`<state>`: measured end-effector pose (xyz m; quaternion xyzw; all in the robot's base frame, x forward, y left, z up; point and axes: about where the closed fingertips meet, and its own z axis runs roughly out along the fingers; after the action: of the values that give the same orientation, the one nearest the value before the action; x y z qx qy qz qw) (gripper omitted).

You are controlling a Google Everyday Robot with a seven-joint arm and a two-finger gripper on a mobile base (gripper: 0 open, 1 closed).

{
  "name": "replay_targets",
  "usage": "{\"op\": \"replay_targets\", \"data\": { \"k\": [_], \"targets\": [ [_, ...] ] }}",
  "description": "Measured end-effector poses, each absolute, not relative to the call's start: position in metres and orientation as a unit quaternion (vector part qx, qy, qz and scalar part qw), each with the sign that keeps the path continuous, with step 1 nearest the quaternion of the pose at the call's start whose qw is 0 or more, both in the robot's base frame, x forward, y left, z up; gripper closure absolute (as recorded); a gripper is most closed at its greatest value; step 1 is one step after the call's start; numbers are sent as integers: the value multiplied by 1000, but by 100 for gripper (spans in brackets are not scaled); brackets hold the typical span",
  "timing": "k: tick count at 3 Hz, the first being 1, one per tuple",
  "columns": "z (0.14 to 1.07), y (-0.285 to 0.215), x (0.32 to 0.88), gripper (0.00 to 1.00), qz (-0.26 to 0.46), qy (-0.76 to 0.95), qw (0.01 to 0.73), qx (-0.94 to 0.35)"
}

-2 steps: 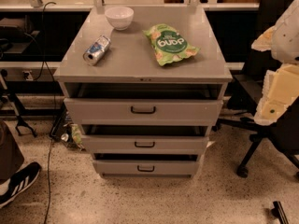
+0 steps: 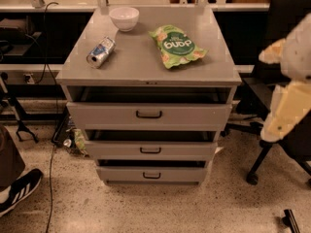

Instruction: Open middle drawer

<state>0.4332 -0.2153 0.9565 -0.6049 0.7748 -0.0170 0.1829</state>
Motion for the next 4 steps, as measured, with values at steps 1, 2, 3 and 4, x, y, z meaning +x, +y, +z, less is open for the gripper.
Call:
{"op": "replay_targets", "data": {
  "k": [1,2,3,4],
  "targets": [
    [925,-215,426,0,10,770,199,-606],
    [878,-215,428,0,39,780,219,-585],
    [833,-208,442,0,64,795,237,-554],
    [831,-208,447,0,61,796,243,-552]
  ]
}}
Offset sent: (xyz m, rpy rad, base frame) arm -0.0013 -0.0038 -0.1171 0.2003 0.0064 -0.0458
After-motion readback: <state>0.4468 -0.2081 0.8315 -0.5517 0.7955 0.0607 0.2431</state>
